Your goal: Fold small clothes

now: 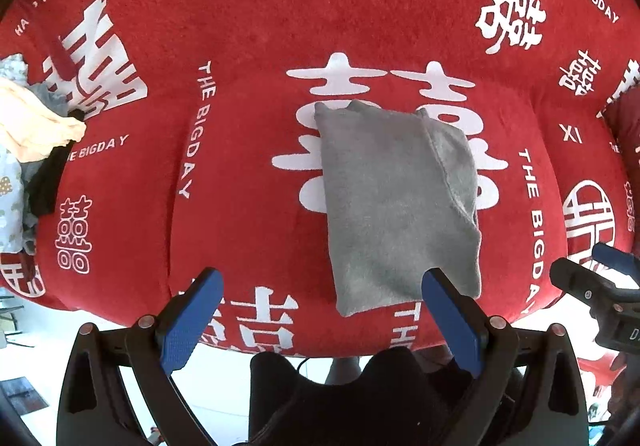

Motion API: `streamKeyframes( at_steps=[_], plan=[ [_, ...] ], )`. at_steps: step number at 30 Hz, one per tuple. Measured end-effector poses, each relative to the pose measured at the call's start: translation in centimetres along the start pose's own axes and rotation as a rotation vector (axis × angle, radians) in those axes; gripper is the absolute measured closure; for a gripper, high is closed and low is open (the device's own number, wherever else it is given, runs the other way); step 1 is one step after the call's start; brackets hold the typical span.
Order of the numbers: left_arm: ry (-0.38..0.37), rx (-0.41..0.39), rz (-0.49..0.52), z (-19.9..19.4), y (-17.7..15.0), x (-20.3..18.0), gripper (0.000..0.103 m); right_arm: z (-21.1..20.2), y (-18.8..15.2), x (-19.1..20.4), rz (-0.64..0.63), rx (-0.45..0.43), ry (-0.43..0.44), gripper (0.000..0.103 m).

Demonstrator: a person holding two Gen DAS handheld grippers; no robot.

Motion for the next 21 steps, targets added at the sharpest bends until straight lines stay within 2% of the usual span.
streamKeyframes(
  at_steps=[5, 16, 21],
  plan=[
    [-0.01, 0.025, 0.017, -0.4, -0.3, -0.4, 0.003, -0.7, -0.2, 0.5, 0.013, 0.015, -0.004, 0.0],
    [0.013, 0.014, 0.024, -1.3, -0.5, -0.5, 0.003, -1.5, 0.0, 1.4, 0.005, 0.007, -0.053, 0.0],
    [-0.011, 0.034, 0.028, -1.1, -0.4, -0.7, 0.003, -1.8, 0.0, 1.9, -0.007, 0.006, -0.059, 0.0]
  ],
)
Point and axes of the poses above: each gripper's, at about its wrist camera, not at the fingertips, and z roughly the way its jaws point, x to its left, y to its top, the point moved 3 cm from there along z, roughly the way its jaws point, and after that the axes turned 12 degrees about -y, right-handed, at the moved point
